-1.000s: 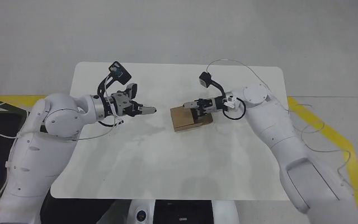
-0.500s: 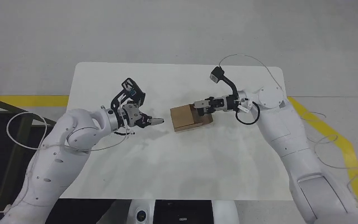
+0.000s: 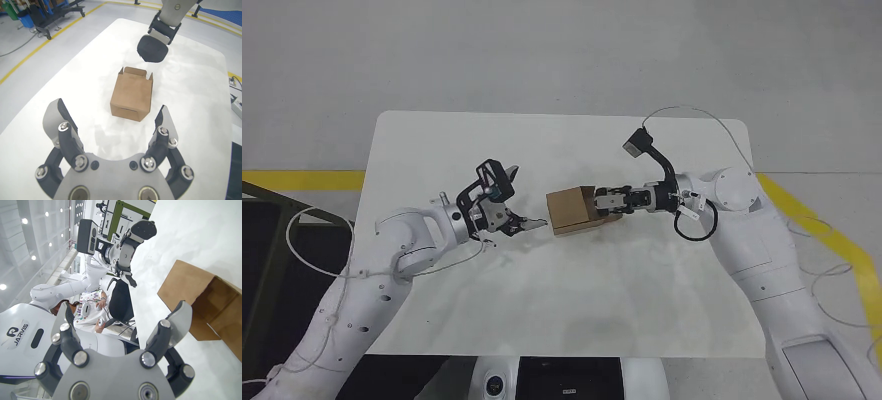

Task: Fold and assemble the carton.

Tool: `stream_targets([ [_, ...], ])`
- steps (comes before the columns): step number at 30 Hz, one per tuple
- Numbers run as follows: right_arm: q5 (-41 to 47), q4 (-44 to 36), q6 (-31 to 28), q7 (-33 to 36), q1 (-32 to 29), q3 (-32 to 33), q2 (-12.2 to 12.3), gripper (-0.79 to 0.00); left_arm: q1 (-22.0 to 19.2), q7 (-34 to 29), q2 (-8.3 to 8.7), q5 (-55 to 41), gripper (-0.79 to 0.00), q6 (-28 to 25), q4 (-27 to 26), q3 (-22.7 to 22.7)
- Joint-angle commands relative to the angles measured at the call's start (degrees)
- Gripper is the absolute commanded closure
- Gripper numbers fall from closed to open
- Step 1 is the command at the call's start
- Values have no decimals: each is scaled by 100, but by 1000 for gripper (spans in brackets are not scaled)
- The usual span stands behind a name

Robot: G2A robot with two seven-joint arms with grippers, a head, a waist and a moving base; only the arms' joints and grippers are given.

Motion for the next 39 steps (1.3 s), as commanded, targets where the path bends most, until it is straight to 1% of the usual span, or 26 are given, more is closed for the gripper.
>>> stream_targets([
  [1, 9, -22, -5, -5, -20, 8, 10, -785, 18, 384, -20, 195, -785, 159, 86, 8],
  [9, -121, 0, -27, -122, -17, 83, 65, -785, 18, 384, -20, 195, -785, 159, 86, 8],
  [13, -244, -59, 125, -61, -58, 127, 114, -785, 39, 396, -23, 203, -785, 212, 67, -7],
  [15, -322, -104, 199, -72, -109, 153, 140, -785, 54, 301, -19, 360, -785, 226, 69, -28],
  [17, -369, -167, 253, -77, -178, 185, 167, -785, 68, 335, -24, 482, -785, 208, 135, -14],
  [19, -440, -230, 316, -104, -251, 231, 198, -785, 73, 394, -31, 663, -785, 143, 176, 41],
  [22, -483, -367, 384, -158, -388, 266, 233, -785, 66, 583, -45, 896, -785, -111, 275, 161],
  [26, -593, -528, 432, -394, -592, 315, 272, -785, 12, 885, -75, 1060, -785, -396, 459, 311],
  [29, -716, -629, 436, -587, -711, 357, 299, -785, -66, 1018, -113, 1211, -785, -334, 637, 419],
  [32, -716, -629, 436, -587, -711, 357, 299, -785, -148, 1146, -162, 1224, -785, -265, 798, 524],
  [37, -716, -629, 436, -587, -711, 357, 299, -785, -264, 1275, -242, 1267, -785, -196, 934, 715],
  [39, -743, -745, 520, -689, -783, 334, 303, -785, -296, 1309, -272, 1292, -785, -176, 976, 791],
])
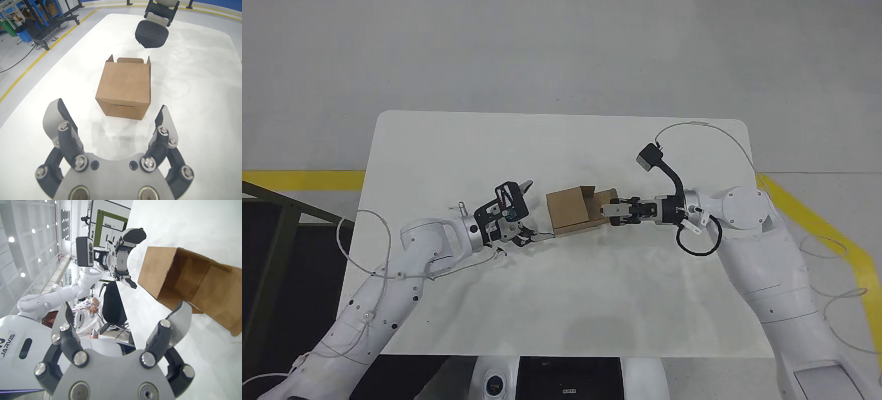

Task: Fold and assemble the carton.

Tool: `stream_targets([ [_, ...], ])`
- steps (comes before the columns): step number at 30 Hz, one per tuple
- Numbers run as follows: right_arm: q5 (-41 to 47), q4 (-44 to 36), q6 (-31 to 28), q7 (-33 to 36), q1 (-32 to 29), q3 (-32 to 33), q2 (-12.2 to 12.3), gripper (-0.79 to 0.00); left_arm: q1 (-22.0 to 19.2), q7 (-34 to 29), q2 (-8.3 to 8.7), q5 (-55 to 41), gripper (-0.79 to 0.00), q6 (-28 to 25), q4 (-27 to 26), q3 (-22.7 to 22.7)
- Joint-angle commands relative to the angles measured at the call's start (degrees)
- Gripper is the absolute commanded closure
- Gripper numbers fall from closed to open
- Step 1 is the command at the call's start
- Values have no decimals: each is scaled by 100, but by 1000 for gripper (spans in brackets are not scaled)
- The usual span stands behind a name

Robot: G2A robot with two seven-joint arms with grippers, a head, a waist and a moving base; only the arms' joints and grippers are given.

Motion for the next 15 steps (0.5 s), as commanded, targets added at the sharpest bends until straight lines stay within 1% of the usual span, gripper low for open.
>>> stream_targets([
  [1, -13, -107, 129, -16, -63, -18, 11, -785, -24, 19, -25, 16, -785, 8, 39, 69],
  [5, 46, -64, 292, 6, -167, -17, 37, -785, -78, 27, -76, 66, -785, 31, 123, 183],
  [10, 186, 138, 280, -34, -182, -107, 28, -785, -133, 22, -121, 66, -785, 55, 234, 230],
  [15, 256, 353, 245, -102, -72, -226, 2, -785, -208, 8, -169, 65, -785, 49, 333, 286],
])
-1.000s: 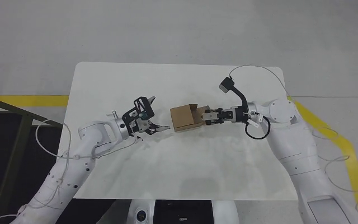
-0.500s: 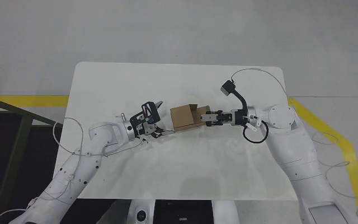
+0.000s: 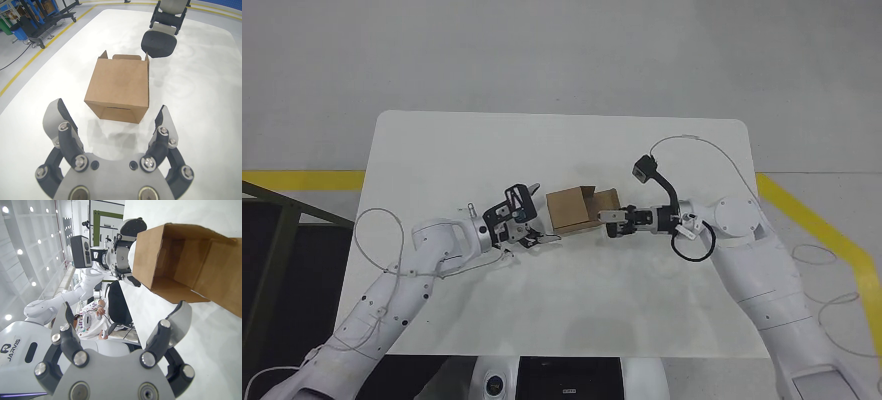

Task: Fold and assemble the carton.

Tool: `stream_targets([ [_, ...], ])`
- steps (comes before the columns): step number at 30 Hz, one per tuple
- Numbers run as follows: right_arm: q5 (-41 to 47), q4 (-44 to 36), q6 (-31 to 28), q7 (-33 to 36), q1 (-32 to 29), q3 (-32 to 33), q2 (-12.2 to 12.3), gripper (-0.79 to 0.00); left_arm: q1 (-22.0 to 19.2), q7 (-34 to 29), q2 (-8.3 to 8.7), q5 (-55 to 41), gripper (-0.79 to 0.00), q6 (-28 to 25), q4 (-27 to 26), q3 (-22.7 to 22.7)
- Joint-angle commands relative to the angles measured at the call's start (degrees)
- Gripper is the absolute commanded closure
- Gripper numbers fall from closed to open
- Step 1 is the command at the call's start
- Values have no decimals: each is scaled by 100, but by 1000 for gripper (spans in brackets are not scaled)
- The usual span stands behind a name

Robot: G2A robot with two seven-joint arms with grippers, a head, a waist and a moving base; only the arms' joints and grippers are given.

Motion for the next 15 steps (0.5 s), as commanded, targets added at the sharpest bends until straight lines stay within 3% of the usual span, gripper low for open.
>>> stream_targets([
  [1, 26, 80, -7, -34, 53, -36, -10, -785, -30, -16, -20, -4, -785, -27, 30, 38],
  [15, 628, 774, -400, 272, 557, -608, -205, -785, -425, 127, -185, 106, -785, -441, 503, 352],
])
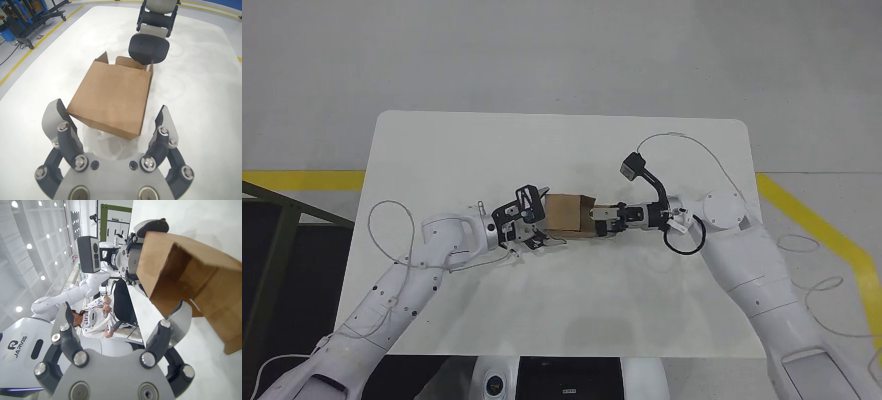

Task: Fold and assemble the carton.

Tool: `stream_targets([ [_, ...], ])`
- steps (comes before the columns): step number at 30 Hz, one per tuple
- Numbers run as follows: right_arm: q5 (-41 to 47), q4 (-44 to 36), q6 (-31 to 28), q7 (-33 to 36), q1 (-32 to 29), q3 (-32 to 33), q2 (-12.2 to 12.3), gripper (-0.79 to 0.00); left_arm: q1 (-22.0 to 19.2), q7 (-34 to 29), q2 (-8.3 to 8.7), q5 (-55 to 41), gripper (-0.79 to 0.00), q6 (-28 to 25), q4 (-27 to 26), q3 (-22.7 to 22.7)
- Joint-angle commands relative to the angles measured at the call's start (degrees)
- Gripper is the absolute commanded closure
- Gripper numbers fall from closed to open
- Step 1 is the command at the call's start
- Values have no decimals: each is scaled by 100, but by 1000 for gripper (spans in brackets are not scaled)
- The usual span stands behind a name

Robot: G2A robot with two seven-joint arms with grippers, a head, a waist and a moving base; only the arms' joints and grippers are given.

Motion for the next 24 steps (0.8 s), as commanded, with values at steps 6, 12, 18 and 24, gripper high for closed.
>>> stream_targets([
  [6, 48, 413, -104, -65, 263, -196, -86, -785, -138, 108, -60, 49, -785, -134, 222, 75],
  [12, -172, 204, -39, -13, 183, -5, 10, -785, -176, 142, -86, 123, -785, -132, 311, 66],
  [18, -155, -532, 100, -128, -365, 353, 159, -785, -174, 169, -93, 118, -785, -127, 326, -17],
  [24, -180, -1091, 401, -393, -884, 495, 239, -785, -138, 138, -98, 85, -785, -164, 287, -79],
])
